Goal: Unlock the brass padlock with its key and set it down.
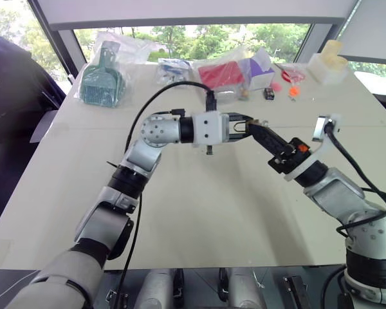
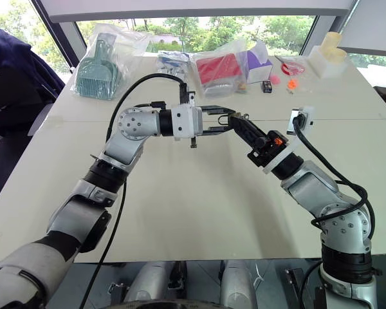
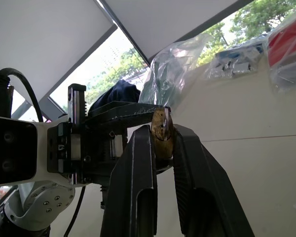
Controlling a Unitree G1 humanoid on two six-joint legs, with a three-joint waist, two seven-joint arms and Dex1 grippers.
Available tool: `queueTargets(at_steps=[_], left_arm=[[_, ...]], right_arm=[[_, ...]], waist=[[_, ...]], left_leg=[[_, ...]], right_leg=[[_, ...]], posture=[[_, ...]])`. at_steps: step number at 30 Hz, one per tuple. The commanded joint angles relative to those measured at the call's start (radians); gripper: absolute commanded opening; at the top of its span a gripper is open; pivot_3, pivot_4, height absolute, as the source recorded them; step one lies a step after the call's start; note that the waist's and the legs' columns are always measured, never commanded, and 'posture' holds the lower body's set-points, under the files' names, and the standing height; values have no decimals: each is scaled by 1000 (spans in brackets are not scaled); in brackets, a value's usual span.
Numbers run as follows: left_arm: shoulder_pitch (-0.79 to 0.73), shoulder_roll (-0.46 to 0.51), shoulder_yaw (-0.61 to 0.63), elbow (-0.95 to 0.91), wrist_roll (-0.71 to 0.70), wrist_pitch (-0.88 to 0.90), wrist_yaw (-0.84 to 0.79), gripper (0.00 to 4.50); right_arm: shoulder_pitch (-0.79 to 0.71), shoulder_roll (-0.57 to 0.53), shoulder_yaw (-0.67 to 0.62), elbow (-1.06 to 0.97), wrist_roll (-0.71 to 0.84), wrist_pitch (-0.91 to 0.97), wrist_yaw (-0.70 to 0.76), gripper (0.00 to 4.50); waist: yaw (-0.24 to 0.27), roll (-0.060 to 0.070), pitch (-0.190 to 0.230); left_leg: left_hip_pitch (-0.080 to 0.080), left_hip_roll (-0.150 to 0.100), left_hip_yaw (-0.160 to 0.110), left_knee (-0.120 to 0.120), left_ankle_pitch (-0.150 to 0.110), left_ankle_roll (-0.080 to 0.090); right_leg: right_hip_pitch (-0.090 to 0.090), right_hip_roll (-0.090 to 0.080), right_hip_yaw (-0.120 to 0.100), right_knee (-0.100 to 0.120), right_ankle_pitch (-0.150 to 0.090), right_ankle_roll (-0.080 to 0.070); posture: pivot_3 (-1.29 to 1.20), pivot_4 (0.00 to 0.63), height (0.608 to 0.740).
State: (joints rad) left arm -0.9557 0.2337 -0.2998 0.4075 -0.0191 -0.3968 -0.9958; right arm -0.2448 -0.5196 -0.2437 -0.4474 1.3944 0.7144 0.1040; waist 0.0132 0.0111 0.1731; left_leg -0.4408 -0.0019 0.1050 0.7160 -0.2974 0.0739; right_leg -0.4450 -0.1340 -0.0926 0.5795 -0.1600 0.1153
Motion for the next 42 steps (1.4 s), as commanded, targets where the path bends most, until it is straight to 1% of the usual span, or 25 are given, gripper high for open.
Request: queueTargets(at_steps=[1, 4, 5, 6, 10, 14, 18, 23, 32, 37, 42], left_arm=[[-6, 6, 8, -51, -38, 35, -28, 2894], [-6, 9, 38, -69, -72, 137, -29, 4040], [-4, 18, 47, -74, -89, 183, -37, 4344], [-2, 26, 59, -74, -104, 220, -40, 4453], [-3, 32, 109, -71, -157, 339, -19, 4453], [-4, 23, 126, -69, -166, 377, -6, 4453], [-9, 6, 122, -46, -156, 363, 1, 4453], [-27, -14, 119, 31, -134, 319, 8, 4453], [-102, -60, 147, 170, -125, 265, 61, 4453], [-103, -58, 137, 191, -104, 239, 63, 4453], [-103, -35, 138, 221, -69, 241, 86, 4453]], right_arm=[[-10, 10, -16, -14, -3, -12, -6, 0], [-12, 12, -27, -11, -6, -19, -12, 0], [-11, 12, -30, -11, -6, -20, -13, 0], [-9, 12, -33, -12, -6, -21, -15, 0], [-4, 14, -42, -16, -3, -22, -20, 0], [-4, 21, -43, -21, 1, -19, -26, 0], [-25, 30, -32, -28, 9, -15, -41, 0], [-44, 31, -26, -42, 33, -7, -55, 0], [-17, 30, -10, -67, 59, 0, -62, 0], [-4, 31, -12, -64, 54, -9, -59, 0], [2, 30, -17, -58, 47, -14, -51, 0]], waist=[[0, 0, 0], [0, 0, 0], [0, 0, 0], [-1, 0, 0], [-1, 0, 0], [1, 0, 0], [0, 0, 0], [-1, 0, 0], [0, 0, 0], [-1, 0, 0], [0, 0, 0]], left_leg=[[0, 0, 0, 0, 0, 0], [0, 0, 0, 0, 0, 0], [0, 0, 0, 0, 0, 0], [0, 0, 0, 0, 0, 0], [0, 0, 0, 0, 0, 0], [0, 0, 0, 0, 0, 0], [0, -1, -1, 0, 0, 0], [0, -1, 0, 0, 0, 0], [0, -1, -1, 0, 0, 0], [0, -1, 0, 0, 0, 0], [0, 0, 0, 0, 0, 0]], right_leg=[[0, 0, 0, 0, 0, 0], [0, 0, 0, 0, 0, 0], [0, 0, 0, 0, 0, 0], [0, 0, 0, 0, 0, 0], [0, 0, 0, 0, 0, 0], [1, 0, 0, 0, 0, 0], [1, 0, 0, 0, 0, 0], [1, 0, 0, 0, 0, 0], [1, 0, 0, 0, 0, 0], [1, 0, 0, 0, 0, 0], [1, 0, 0, 0, 0, 0]], posture=[[0, 150, 735], [0, 150, 735], [0, 150, 735], [0, 150, 735], [0, 150, 735], [0, 150, 735], [0, 150, 735], [0, 150, 735], [0, 150, 735], [0, 150, 735], [0, 150, 735]])
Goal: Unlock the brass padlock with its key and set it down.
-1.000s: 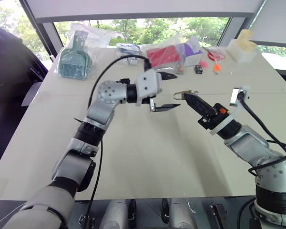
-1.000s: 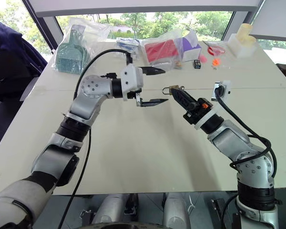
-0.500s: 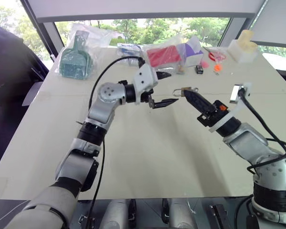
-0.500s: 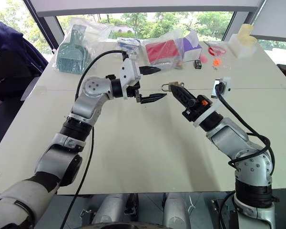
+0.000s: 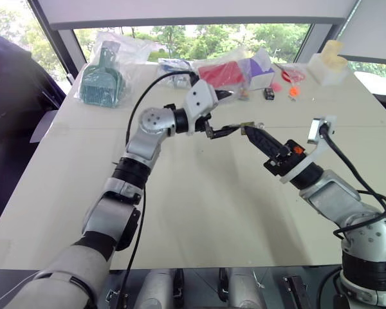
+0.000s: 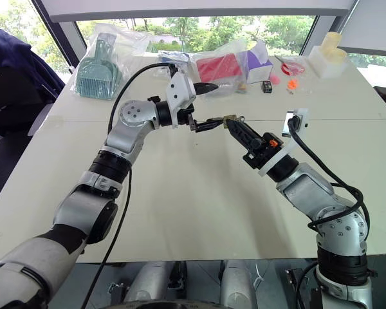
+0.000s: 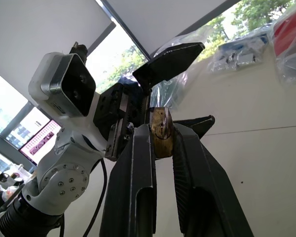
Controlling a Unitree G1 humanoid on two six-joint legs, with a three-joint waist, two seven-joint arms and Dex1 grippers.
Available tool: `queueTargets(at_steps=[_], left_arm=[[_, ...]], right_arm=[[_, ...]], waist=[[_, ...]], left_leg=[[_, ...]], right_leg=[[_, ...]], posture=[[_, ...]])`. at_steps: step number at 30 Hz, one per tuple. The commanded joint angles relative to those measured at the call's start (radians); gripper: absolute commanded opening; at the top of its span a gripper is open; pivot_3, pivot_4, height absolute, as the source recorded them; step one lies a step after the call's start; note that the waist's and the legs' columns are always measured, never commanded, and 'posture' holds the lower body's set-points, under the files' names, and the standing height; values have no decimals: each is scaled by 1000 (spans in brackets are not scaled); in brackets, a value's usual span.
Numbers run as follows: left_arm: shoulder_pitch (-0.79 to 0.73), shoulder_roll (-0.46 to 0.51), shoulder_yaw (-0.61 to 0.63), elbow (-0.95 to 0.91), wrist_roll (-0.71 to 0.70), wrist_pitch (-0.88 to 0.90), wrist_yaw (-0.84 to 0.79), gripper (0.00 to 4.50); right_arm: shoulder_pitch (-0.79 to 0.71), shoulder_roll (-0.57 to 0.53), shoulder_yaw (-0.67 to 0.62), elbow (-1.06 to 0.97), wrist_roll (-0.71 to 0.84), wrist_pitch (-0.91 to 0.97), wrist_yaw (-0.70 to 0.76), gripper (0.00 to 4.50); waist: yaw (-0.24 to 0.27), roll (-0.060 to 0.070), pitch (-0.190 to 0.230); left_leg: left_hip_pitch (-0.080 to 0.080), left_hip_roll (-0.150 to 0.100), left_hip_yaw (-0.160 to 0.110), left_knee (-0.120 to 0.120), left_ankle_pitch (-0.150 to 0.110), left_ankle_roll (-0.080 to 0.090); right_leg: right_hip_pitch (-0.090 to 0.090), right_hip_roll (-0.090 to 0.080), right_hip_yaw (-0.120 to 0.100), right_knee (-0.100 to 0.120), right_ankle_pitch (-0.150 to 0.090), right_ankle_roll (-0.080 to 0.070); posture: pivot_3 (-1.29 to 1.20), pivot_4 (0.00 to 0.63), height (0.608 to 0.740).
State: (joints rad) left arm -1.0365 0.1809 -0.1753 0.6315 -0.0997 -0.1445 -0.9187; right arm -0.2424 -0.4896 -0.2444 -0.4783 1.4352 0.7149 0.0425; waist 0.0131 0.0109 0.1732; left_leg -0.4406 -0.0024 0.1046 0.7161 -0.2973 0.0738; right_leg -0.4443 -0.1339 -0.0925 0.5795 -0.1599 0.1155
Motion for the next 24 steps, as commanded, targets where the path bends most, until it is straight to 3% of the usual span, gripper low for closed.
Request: queueTargets(at_steps=[1, 8, 15, 24], left_arm=[[-18, 28, 9, -3, 17, -4, 0, 4453], [-41, 66, 53, 27, 4, 18, 25, 4453], [29, 47, 38, -198, -90, 165, -83, 4453], [68, 47, 29, -279, -104, 223, -97, 4453]], right_arm=[[1, 1, -17, -26, 4, -15, 11, 0], [-5, 2, -16, -13, -10, -17, 17, 0], [-19, 3, -10, -2, -21, -14, 22, 0], [-21, 11, -8, -9, -22, -16, 12, 0]], waist=[[-1, 0, 0], [1, 0, 0], [-1, 0, 0], [0, 0, 0]], left_leg=[[0, 0, 0, 0, 0, 0], [0, 0, 0, 0, 0, 0], [-1, 0, 0, 0, 0, 0], [0, 0, 0, 0, 0, -1]], right_leg=[[0, 0, 0, 0, 0, 0], [0, 0, 0, 0, 0, 0], [0, 0, 0, 0, 0, 0], [0, 0, 0, 0, 0, 0]], posture=[[0, 150, 735], [0, 150, 735], [0, 150, 735], [0, 150, 735]])
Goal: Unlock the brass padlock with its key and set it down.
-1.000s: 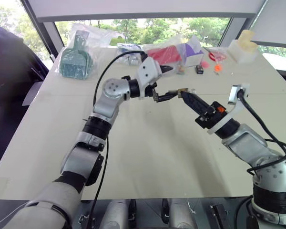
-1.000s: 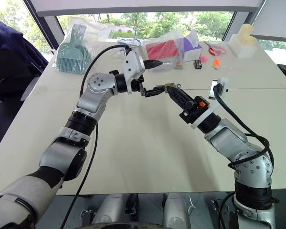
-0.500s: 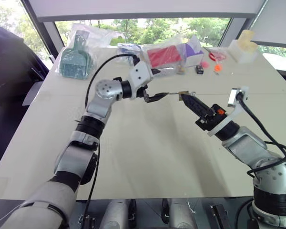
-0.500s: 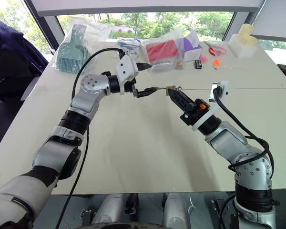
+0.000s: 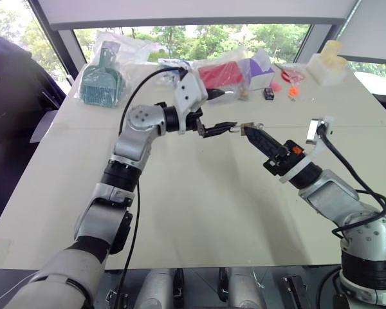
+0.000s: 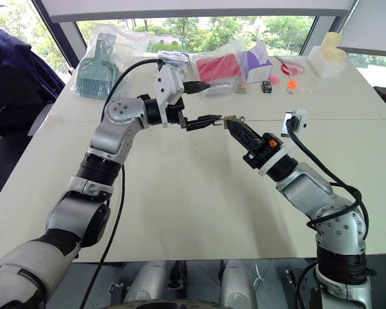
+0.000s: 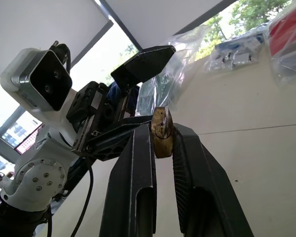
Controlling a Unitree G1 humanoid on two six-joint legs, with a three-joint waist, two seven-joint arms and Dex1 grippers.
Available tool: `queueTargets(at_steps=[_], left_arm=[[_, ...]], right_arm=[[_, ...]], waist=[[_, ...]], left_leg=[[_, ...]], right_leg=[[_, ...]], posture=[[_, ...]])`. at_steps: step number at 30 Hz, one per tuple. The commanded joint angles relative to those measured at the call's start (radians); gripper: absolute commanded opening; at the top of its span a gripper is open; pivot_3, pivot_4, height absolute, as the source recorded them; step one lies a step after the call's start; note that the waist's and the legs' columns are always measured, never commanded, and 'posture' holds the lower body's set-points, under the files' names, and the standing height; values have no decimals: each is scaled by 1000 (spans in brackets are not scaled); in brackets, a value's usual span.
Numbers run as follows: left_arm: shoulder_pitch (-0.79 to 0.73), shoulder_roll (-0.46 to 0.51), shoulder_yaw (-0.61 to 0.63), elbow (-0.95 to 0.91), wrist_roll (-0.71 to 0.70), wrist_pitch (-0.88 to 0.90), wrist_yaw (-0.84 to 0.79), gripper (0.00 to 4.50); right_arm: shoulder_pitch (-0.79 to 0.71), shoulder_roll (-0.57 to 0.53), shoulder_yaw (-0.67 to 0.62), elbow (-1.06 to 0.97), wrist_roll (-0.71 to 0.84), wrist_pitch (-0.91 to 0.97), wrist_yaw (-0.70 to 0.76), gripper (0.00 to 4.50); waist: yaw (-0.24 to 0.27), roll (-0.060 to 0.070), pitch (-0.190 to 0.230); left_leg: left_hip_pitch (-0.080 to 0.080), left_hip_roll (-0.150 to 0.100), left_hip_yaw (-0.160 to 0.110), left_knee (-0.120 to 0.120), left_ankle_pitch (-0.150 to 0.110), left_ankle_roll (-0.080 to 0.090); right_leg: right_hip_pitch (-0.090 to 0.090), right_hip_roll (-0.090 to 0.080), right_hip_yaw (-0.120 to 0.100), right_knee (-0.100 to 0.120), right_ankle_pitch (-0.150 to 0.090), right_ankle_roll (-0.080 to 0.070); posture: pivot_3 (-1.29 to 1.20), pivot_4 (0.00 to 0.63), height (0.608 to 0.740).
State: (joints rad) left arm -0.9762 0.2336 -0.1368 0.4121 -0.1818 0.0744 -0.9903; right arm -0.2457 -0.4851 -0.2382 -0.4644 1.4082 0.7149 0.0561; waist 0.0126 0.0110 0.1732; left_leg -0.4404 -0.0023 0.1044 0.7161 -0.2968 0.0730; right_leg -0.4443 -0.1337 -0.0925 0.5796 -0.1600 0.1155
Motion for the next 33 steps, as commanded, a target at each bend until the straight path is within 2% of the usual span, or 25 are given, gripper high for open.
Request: queueTargets(at_steps=[1, 15, 26, 33], left_arm=[[12, -4, -9, -65, -23, 7, -27, 4453], [4, -5, 37, -103, -30, -9, 57, 4453], [80, 58, 31, -267, -109, 153, 20, 4453], [106, 66, 14, -291, -102, 167, 27, 4453]], right_arm=[[-17, 7, -14, -24, 5, -17, -3, 0], [-13, 4, -14, -20, -6, -15, -2, 0], [-16, 1, -22, -11, -9, -17, -6, 0], [-23, 14, -17, -10, 0, -19, -3, 0]], waist=[[0, 0, 0], [0, 0, 0], [-1, 0, 0], [0, 0, 0]], left_leg=[[0, 0, 0, 0, 0, 0], [0, 0, 0, 0, 0, 0], [0, 0, 0, 0, 0, 0], [0, 0, 0, 0, 1, -2]], right_leg=[[0, 0, 0, 0, 0, 0], [0, 0, 0, 0, 0, 0], [0, 0, 0, 0, 0, 0], [0, 0, 0, 0, 0, 0]], posture=[[0, 150, 735], [0, 150, 735], [0, 150, 735], [0, 150, 735]])
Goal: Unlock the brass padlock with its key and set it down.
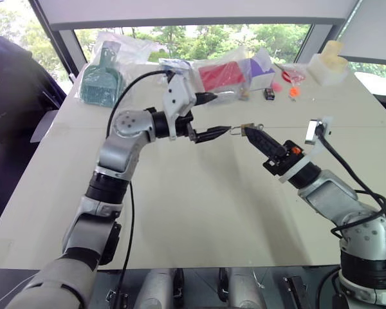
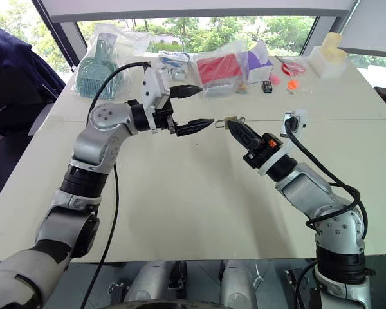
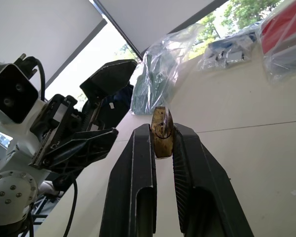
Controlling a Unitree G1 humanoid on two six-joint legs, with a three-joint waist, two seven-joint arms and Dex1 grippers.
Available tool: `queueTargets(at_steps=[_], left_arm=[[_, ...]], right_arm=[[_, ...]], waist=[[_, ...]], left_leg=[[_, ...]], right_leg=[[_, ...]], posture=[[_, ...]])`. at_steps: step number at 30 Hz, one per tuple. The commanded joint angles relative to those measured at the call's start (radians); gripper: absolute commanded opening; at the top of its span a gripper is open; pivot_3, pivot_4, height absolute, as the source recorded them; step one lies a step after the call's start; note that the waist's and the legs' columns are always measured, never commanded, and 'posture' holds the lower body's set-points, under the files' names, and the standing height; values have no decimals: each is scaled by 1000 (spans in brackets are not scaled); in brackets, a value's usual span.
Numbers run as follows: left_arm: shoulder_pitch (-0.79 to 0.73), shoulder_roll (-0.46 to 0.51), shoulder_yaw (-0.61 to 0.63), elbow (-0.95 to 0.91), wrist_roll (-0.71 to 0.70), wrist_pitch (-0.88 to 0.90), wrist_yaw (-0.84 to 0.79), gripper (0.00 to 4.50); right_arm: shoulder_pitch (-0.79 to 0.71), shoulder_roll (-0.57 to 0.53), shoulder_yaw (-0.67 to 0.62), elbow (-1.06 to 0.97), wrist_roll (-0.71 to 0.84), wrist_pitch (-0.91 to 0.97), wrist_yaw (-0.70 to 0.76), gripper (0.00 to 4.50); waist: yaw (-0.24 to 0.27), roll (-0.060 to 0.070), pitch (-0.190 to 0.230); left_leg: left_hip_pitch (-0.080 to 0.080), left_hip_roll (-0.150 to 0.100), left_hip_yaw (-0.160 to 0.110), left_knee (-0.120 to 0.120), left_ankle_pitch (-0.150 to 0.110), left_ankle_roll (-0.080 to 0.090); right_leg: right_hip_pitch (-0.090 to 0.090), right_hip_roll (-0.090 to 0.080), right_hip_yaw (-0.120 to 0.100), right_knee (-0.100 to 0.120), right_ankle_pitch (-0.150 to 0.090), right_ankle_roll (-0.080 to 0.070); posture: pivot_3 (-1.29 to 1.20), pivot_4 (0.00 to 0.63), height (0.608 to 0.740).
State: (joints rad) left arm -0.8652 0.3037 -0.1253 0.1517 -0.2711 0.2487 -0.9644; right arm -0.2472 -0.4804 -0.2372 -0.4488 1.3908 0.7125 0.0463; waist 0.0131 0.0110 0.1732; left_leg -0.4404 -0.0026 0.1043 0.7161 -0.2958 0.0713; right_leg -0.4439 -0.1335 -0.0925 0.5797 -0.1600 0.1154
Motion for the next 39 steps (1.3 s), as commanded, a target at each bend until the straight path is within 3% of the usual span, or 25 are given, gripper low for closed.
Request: queueTargets(at_steps=[1, 20, 33, 39], left_arm=[[-6, -6, 1, -26, -11, -9, 0, 4453], [-98, -76, -30, 236, 63, -215, -9, 4453], [3, 75, -75, 212, 126, -173, -98, 4453], [-93, 21, 24, 271, 73, -168, 14, 4453]], right_arm=[[-23, 11, -16, -26, 19, -16, 6, 0], [11, 6, 3, -86, 68, -3, 9, 0], [10, 5, -13, -58, 44, -21, 12, 0], [0, 3, -4, -49, 38, -11, 21, 0]], waist=[[-1, 0, 0], [-1, 0, 0], [0, 0, 0], [2, 0, 0]], left_leg=[[0, 0, 0, 0, 0, 0], [0, 0, 0, 0, -1, 1], [0, 0, 0, 0, -1, 1], [-1, 0, -1, 0, -1, 1]], right_leg=[[0, 0, 0, 0, 0, 0], [0, 0, 0, 0, 0, 0], [-1, 0, 0, 0, 0, 0], [-1, -1, 0, -1, 0, 0]], posture=[[0, 150, 735], [0, 150, 735], [0, 150, 735], [0, 150, 735]])
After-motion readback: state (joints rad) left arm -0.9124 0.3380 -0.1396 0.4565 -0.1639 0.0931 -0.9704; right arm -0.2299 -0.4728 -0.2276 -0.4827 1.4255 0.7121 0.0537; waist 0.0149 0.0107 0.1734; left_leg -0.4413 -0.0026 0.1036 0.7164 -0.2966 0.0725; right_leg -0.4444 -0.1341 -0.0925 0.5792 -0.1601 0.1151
